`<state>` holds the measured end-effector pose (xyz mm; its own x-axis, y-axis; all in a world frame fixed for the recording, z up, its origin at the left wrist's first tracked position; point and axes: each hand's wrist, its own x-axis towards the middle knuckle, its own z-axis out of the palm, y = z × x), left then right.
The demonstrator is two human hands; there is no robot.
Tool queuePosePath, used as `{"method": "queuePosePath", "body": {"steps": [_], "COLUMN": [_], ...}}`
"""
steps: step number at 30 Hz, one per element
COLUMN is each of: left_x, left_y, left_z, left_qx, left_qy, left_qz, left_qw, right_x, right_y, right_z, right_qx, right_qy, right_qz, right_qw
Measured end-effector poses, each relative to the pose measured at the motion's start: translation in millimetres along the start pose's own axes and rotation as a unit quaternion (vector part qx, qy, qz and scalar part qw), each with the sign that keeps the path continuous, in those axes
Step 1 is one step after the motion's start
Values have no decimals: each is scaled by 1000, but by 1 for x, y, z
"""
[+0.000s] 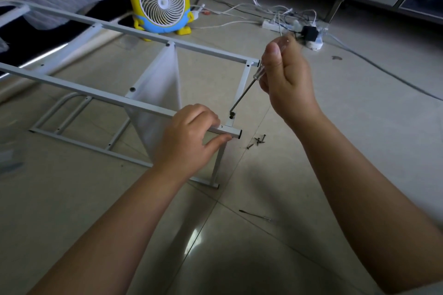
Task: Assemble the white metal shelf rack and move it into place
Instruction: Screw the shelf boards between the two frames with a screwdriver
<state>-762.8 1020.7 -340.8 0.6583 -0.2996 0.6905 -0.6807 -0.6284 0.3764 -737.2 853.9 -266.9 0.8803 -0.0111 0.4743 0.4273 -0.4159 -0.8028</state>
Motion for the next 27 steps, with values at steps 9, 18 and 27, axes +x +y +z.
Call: {"method": "queuePosePath", "body": {"steps": [9,18,27], "left_x": [0,0,-1], "left_y": [0,0,2], "left_z": [0,0,0], "left_qx": [6,12,10], "left_qy": [9,0,-9], "left_qz": [13,12,4], "left_qw": [1000,1000,1000], "right_x": [2,4,9], "right_y": [-3,-10,-29], "right_z": [-1,-2,-15], "right_qx": [20,-36,-92], "right_qy": [20,-38,-137], "right_qz": [-5,-46,-36], "right_qw": [1000,998,986]}}
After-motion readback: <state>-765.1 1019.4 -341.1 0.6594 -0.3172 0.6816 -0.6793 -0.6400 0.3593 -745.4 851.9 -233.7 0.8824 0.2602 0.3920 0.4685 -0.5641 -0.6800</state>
